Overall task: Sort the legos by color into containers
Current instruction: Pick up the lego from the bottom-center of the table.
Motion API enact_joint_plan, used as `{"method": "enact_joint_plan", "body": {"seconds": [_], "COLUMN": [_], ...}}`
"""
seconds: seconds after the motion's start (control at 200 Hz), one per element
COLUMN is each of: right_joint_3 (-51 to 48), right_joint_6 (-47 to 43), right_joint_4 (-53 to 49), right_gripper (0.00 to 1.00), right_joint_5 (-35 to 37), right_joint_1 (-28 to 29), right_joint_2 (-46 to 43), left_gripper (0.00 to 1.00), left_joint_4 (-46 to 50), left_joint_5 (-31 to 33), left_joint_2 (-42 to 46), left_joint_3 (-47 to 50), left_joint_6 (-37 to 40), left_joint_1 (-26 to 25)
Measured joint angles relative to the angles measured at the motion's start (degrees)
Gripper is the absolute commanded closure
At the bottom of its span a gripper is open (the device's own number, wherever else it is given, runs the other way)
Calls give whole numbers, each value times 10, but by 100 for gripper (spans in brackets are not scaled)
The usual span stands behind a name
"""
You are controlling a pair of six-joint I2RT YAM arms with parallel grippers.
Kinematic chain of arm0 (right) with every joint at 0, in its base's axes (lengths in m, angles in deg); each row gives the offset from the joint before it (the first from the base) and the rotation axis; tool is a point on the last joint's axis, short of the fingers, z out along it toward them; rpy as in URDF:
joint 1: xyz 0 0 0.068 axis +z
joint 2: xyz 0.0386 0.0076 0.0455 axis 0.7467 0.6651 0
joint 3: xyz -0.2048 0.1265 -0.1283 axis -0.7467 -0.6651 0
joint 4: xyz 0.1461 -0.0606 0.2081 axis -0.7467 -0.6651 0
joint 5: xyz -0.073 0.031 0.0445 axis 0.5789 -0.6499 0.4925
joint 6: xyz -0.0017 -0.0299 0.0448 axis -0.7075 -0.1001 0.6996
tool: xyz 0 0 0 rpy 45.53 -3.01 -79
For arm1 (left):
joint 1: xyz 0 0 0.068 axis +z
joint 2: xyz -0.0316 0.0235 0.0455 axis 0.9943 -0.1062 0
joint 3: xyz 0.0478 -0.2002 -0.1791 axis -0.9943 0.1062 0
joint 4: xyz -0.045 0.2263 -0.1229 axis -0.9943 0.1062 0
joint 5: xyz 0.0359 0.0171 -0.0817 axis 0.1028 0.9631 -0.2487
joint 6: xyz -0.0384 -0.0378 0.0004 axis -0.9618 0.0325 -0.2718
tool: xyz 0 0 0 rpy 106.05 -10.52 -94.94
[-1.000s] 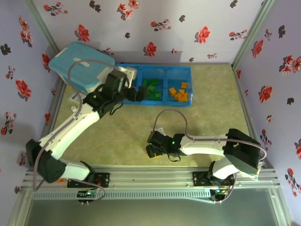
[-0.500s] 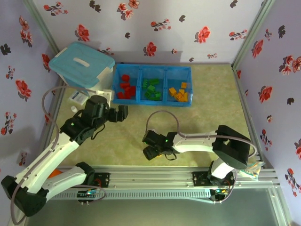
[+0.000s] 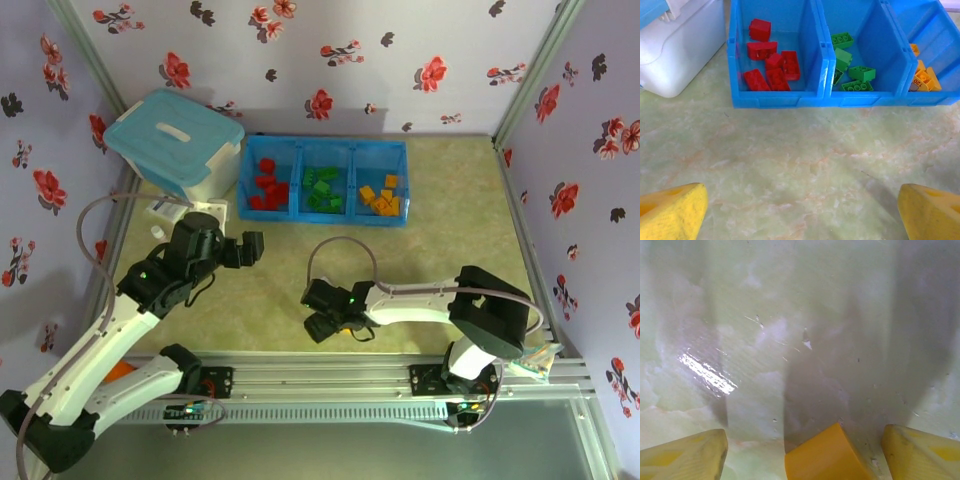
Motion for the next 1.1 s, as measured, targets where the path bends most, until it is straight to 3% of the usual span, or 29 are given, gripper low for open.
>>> {"method": "enact_joint_plan", "body": {"seconds": [0.265, 0.37, 0.54, 0.765, 0.9, 1.1], "right_joint_3": [-32, -43, -44, -21, 71, 251], "right_joint_6": [6, 5, 10, 8, -18, -76], "right_joint_4": [-37, -48, -50, -68, -96, -97], "right_gripper": [27, 35, 59, 66, 66, 65], "right_joint_5": [11, 15, 14, 37, 71, 122], "right_joint_1": [-2, -2, -2, -14, -105, -313], "right_joint_2": [-45, -61, -61, -55, -56, -35], "left_gripper": [3, 3, 3, 4, 4, 2], "left_joint_4": [11, 12, 15, 16, 16, 21], "left_joint_5": [0, 0, 0, 20, 47, 125], "left_joint_2": [15, 23, 24, 47, 72, 123], "left_joint_3": [5, 14, 22, 36, 72, 127], "left_joint_6": [-7, -9, -13, -17, -24, -40], "left_joint_1": [0, 0, 0, 2, 3, 4]}}
